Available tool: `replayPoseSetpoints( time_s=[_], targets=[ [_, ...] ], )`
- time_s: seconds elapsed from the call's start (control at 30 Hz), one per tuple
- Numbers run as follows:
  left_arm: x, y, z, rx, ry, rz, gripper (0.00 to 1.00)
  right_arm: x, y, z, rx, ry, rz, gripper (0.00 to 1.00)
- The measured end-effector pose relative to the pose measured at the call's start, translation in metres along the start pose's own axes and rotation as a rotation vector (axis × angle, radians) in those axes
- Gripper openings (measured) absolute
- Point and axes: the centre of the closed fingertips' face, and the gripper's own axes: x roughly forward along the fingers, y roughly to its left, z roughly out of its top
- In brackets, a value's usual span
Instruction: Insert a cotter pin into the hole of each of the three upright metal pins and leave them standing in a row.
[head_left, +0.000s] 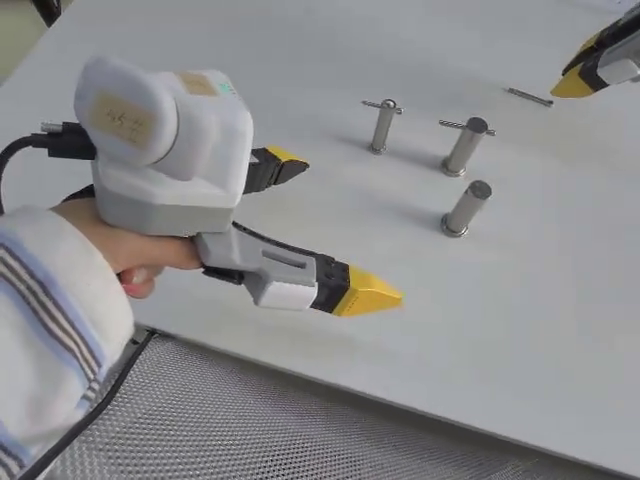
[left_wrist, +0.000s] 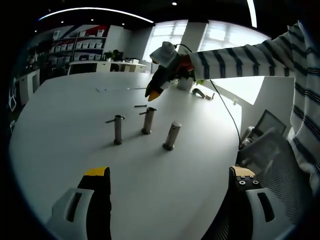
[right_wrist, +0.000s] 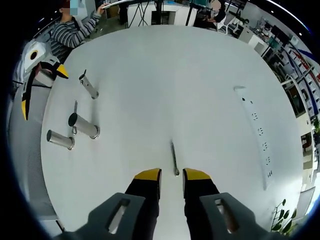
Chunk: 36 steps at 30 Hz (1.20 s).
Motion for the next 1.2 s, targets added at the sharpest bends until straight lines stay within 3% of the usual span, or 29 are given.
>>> replayPoseSetpoints(
  time_s=[0.33, 0.43, 0.47, 0.5, 0.67, 0.97, 1.1, 1.2],
  targets=[
    [-0.002, 0.005, -0.008, -0.005, 0.021, 0.010, 0.97, 0.023, 0.000, 0.000, -0.010, 0.047, 0.015, 0.10],
    [-0.004, 0.005, -0.010, -0.007, 0.021, 0.012, 0.96, 0.029, 0.002, -0.005, -0.023, 0.085, 0.020, 0.09],
    [-0.005, 0.005, -0.010, -0.009, 0.021, 0.013, 0.96, 0.027, 0.003, -0.005, -0.023, 0.086, 0.024, 0.08],
    [-0.005, 0.005, -0.010, -0.010, 0.019, 0.013, 0.96, 0.029, 0.002, 0.002, 0.009, 0.052, 0.017, 0.07],
    [-0.004, 0.002, -0.013, -0.015, 0.023, 0.009, 0.96, 0.029, 0.011, 0.000, -0.036, 0.088, 0.062, 0.00],
    [-0.002, -0.003, -0.011, -0.024, 0.013, 0.004, 0.95, 0.026, 0.011, -0.003, -0.070, 0.130, 0.078, 0.00],
    [-0.002, -0.004, -0.011, -0.023, 0.018, 0.010, 0.95, 0.025, 0.011, -0.005, -0.121, 0.150, 0.086, 0.00],
    [-0.003, -0.005, -0.009, -0.031, 0.008, 0.012, 0.95, 0.024, 0.010, -0.005, -0.105, 0.159, 0.099, 0.00]
  ],
)
